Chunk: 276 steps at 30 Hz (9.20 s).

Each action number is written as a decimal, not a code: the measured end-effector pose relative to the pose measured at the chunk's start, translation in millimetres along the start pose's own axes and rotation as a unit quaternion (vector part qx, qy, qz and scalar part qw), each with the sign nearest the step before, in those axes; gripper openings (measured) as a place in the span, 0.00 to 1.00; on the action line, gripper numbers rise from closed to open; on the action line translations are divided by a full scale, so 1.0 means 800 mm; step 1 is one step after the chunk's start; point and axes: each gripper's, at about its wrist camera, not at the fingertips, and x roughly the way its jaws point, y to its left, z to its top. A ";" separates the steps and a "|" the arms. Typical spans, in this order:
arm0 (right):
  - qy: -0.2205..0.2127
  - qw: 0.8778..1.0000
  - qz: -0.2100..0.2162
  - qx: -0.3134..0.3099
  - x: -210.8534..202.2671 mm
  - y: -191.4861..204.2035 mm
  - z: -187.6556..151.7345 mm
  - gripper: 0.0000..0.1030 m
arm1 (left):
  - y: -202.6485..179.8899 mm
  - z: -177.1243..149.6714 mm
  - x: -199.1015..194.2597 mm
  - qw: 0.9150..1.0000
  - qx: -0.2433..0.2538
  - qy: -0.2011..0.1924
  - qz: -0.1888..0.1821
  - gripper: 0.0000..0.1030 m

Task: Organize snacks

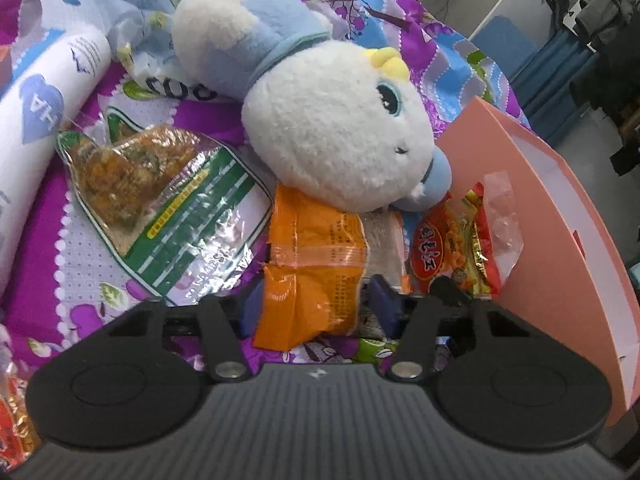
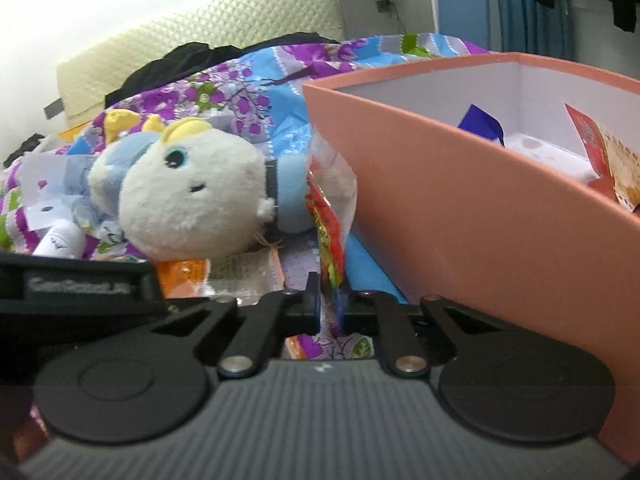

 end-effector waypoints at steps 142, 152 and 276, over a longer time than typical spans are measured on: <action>0.081 0.959 0.188 -0.194 -0.241 -0.100 -0.040 0.53 | -0.095 -0.254 -0.276 0.990 0.014 -0.068 0.126 0.24; 0.024 0.967 0.198 -0.156 -0.282 -0.117 0.040 0.53 | -0.148 -0.205 -0.329 0.987 0.012 -0.123 0.108 0.24; 0.033 0.958 0.255 -0.129 -0.298 -0.109 -0.004 0.77 | -0.081 -0.269 -0.362 0.980 0.005 -0.142 0.139 0.89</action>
